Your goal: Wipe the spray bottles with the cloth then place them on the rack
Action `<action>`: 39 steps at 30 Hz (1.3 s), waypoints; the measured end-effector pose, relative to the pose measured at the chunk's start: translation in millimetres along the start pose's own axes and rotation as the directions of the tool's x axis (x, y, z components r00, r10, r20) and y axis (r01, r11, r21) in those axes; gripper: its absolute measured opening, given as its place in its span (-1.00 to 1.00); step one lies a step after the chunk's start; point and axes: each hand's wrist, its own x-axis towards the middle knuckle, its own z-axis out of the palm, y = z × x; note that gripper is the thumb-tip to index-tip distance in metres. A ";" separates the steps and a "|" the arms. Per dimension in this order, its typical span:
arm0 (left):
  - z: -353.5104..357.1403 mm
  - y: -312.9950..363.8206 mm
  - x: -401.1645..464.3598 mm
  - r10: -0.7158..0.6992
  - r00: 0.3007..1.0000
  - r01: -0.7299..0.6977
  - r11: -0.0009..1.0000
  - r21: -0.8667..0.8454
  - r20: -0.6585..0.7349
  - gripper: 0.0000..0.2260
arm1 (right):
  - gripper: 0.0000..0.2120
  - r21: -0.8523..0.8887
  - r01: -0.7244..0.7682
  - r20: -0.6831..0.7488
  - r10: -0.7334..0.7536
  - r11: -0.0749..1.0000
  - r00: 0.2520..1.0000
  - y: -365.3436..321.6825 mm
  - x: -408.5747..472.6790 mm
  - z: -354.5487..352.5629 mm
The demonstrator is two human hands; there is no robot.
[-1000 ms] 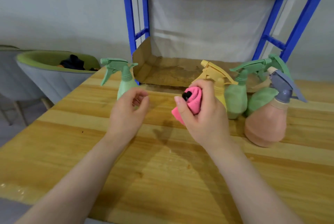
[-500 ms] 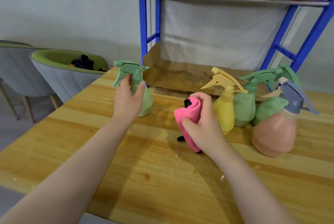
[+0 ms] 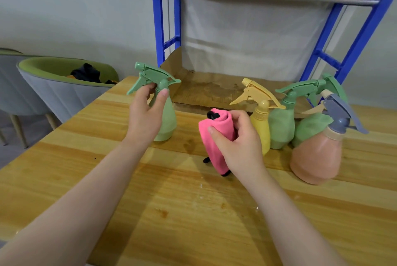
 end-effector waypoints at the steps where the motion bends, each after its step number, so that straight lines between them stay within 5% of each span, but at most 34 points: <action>1: -0.5 3.5 -0.7 0.015 1.000 -0.013 0.998 -0.058 0.024 -0.72 | -0.72 0.007 0.016 -0.013 -0.016 1.000 1.000 -0.1 -0.2 -0.7; 4: 0.2 12.5 -4.9 0.070 0.988 -0.027 0.955 -0.297 0.134 -0.87 | -0.79 0.039 0.056 -0.054 -0.054 0.998 0.997 -1.3 0.0 -2.5; 8: 11.2 23.8 -18.0 0.078 0.971 0.047 0.865 -0.500 0.225 -0.83 | -0.89 0.105 0.070 -0.136 -0.055 0.992 0.989 -2.9 0.9 -3.7; 14: 24.5 19.5 -33.4 0.044 0.934 0.209 0.736 -0.644 0.353 -0.83 | -0.68 0.148 0.104 -0.243 -0.066 0.984 0.968 1.5 0.2 -1.1; 24: 27.3 15.3 -46.9 0.039 0.889 0.322 0.655 -0.684 0.456 -0.86 | -0.53 0.022 0.139 0.126 -0.141 0.990 0.982 12.5 -5.4 9.1; 32: 25.9 16.1 -48.8 0.043 0.884 0.340 0.622 -0.705 0.465 -0.86 | -0.57 -0.071 0.112 0.201 -0.096 0.991 0.975 19.4 -4.6 11.1; 39: 21.0 11.5 -38.5 -0.051 0.918 0.353 0.559 -0.750 0.394 -0.82 | -0.39 -0.073 0.109 0.251 -0.087 0.991 0.964 22.1 -5.1 17.4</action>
